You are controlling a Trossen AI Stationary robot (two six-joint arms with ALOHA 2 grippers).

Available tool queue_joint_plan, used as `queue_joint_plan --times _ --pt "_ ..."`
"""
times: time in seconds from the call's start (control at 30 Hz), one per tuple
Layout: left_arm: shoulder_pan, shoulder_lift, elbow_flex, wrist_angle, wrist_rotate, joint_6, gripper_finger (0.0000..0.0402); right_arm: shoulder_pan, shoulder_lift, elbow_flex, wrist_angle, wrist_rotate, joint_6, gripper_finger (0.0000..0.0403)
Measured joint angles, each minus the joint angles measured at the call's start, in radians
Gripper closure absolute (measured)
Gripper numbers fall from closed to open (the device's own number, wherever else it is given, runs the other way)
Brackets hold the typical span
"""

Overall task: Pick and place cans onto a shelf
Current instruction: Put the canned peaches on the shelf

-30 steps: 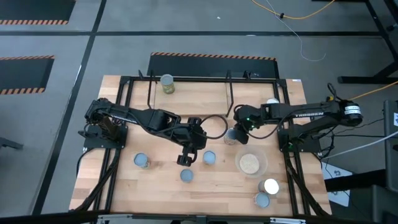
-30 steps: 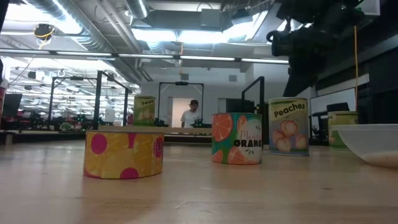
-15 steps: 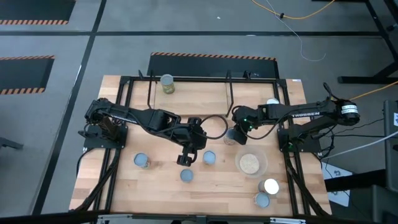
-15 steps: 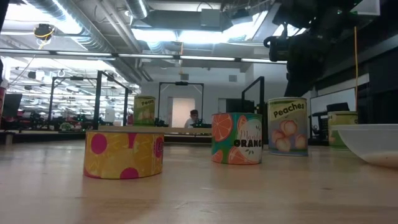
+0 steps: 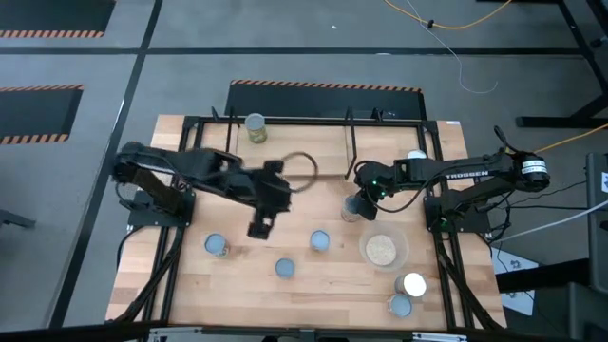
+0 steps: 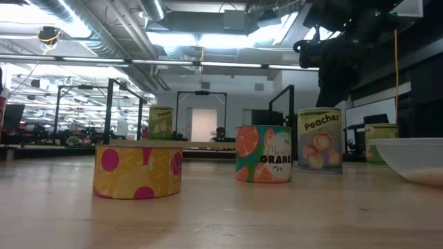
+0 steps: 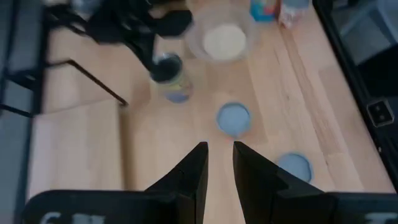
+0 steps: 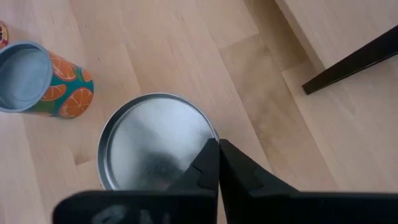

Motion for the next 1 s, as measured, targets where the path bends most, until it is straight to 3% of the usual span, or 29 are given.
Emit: queue_joint_plan --times 0.13,0.23,0.6,1.0 --pt "0.000 -0.104 -0.033 -0.024 -0.003 -0.001 0.0333 0.000 0.000 0.000 0.002 -0.007 0.000 0.0399" --pt "0.000 -0.196 -0.126 -0.002 -0.004 -0.002 0.0333 0.000 0.002 0.007 0.000 -0.021 0.000 0.0401" --pt "0.001 -0.514 -0.687 0.360 -0.028 -0.016 0.0333 0.001 0.003 0.128 -0.014 -0.089 -0.006 0.0402" --pt "0.001 -0.656 -1.141 0.739 -0.027 -0.093 0.0333 -0.015 0.007 0.438 -0.029 -0.115 -0.171 0.0402"
